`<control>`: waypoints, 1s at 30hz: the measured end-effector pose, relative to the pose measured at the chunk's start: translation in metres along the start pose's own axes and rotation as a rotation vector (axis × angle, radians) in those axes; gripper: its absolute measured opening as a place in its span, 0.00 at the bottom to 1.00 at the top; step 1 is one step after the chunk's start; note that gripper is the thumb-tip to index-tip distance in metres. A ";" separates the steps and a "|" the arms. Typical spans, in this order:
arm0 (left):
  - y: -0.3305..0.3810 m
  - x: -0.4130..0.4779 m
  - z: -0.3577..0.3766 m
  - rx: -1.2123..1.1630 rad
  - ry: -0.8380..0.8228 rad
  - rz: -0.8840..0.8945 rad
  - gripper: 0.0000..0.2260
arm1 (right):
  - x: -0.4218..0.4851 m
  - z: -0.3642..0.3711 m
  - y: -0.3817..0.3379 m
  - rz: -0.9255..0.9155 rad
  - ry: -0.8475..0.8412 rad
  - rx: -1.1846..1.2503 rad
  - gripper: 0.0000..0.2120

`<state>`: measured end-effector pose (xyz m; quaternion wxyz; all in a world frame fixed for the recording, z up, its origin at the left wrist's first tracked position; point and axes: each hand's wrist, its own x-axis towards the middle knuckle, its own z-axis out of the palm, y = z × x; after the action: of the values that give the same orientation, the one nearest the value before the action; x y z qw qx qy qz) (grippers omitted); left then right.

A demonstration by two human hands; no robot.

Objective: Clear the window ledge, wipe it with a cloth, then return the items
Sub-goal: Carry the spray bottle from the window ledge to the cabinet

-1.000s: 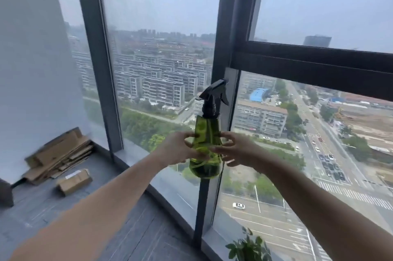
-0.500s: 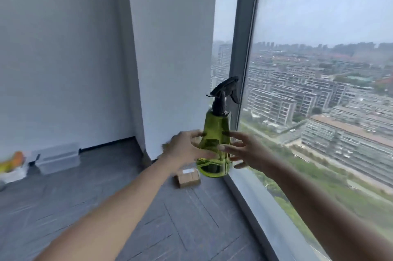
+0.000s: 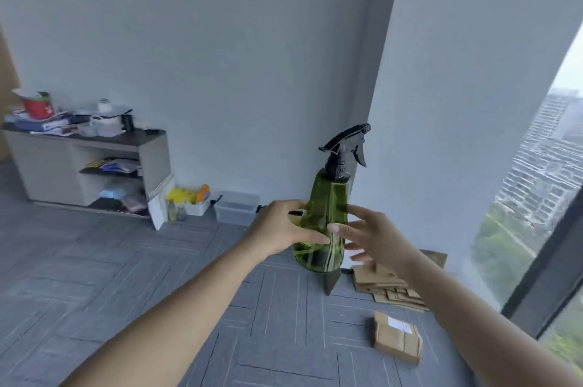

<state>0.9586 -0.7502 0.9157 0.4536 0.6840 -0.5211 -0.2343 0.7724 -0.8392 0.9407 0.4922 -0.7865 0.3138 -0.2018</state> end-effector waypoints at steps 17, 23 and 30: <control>-0.214 0.205 -0.270 -0.062 0.338 -0.214 0.28 | 0.424 0.192 -0.071 -0.126 -0.398 -0.032 0.28; -0.280 0.292 -0.385 -0.056 0.452 -0.195 0.29 | 0.584 0.267 -0.116 -0.187 -0.484 -0.021 0.15; -0.380 0.407 -0.499 -0.017 0.549 -0.233 0.30 | 0.777 0.356 -0.134 -0.220 -0.578 0.039 0.23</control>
<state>1.6863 -0.9220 0.8882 0.5532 0.7733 -0.2946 -0.0953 1.5956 -1.1038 0.9134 0.5513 -0.8310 0.0696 -0.0277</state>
